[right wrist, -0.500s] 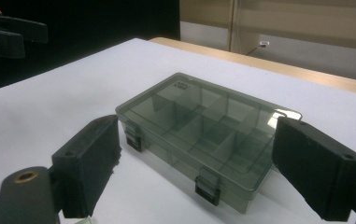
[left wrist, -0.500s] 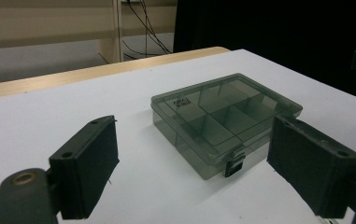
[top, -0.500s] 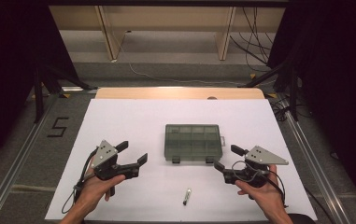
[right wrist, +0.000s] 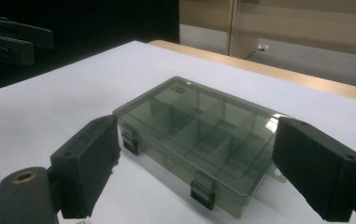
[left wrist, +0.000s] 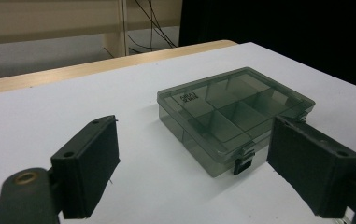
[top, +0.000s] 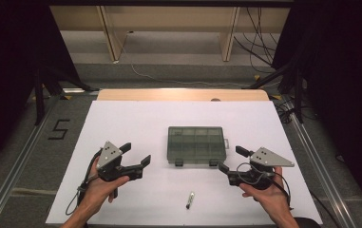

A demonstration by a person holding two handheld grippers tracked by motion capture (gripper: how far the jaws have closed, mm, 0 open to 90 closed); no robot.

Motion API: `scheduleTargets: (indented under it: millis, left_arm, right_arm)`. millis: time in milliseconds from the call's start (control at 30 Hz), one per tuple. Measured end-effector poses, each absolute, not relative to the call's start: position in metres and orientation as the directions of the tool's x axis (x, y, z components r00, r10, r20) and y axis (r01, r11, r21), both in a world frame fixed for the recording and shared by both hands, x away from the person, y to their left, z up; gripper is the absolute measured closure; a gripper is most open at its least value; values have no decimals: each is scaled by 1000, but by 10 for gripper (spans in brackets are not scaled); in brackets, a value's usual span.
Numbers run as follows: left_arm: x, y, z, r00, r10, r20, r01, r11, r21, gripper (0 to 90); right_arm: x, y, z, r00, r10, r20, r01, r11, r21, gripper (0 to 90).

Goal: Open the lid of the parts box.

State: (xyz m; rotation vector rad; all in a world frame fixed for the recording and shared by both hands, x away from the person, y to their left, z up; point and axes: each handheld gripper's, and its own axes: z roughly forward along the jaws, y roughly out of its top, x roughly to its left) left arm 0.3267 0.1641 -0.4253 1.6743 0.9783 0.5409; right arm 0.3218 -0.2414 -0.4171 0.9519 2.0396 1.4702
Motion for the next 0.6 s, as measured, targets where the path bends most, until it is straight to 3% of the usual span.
scheduleTargets:
  millis: [200,333,467,600]
  left_arm:
    - [331,162,-426,557,824,-107,331,-102,938,159]
    - [336,156,-428,561,821,-105,340,-114,934,158]
    - [343,151,-432,561,826,-56,338,-167,926,163]
    - [353,150,-436,545,835,-73,357,-153,921,166]
  right_arm:
    - [322,-242,-415,-666,745,42,300,215,930,159]
    - [328,-245,-415,-662,750,5,259,222,940,159]
    - [335,-251,-416,-653,757,2,278,238,931,160]
    - [342,-258,-418,-631,776,3,294,235,926,172]
